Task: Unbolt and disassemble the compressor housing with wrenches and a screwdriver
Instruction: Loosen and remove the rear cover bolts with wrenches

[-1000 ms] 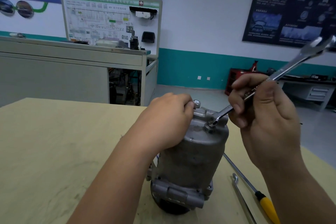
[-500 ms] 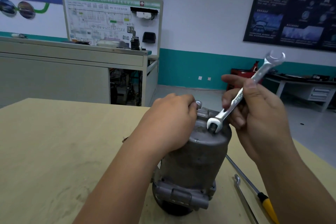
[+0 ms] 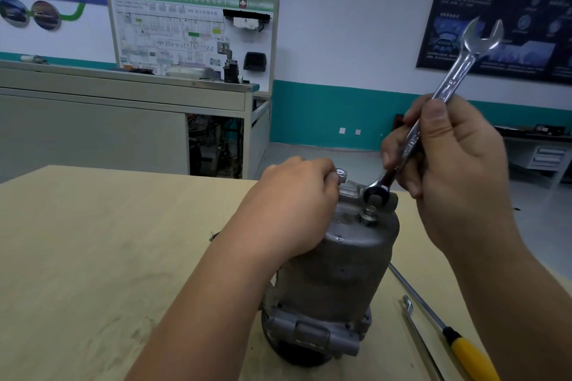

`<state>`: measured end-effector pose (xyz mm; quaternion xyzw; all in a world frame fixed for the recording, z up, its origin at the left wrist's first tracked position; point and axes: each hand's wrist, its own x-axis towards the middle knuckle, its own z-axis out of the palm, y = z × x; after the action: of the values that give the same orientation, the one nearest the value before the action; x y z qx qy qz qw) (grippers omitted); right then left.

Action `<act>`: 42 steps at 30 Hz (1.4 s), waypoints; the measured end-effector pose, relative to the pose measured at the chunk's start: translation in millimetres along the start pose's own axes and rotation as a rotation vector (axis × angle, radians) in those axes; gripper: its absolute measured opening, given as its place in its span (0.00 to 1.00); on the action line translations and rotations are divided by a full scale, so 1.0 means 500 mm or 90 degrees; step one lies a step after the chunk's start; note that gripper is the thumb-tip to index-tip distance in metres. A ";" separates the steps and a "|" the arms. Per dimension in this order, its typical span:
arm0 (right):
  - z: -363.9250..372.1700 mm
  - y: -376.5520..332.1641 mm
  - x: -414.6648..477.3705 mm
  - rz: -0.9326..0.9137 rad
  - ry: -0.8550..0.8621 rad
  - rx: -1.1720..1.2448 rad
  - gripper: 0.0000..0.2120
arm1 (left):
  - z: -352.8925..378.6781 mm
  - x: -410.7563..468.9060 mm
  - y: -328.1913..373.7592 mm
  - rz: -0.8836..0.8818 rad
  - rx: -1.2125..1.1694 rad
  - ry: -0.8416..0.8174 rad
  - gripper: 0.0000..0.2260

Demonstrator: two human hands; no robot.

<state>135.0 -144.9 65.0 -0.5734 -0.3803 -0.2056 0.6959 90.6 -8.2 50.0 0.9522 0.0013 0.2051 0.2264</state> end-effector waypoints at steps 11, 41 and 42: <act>0.007 0.007 -0.036 -0.054 0.062 -0.021 0.11 | 0.001 0.001 0.001 0.001 -0.002 0.001 0.14; 0.019 -0.011 -0.049 -0.151 0.041 -0.141 0.09 | 0.002 0.002 0.000 -0.001 -0.005 -0.004 0.14; 0.019 -0.012 -0.049 -0.138 0.039 -0.139 0.10 | 0.002 0.002 0.000 -0.001 -0.004 -0.003 0.14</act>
<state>112.6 -141.0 50.5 -0.5946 -0.3940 -0.3368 0.6147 91.9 -8.5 49.6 0.9519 0.0010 0.2029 0.2297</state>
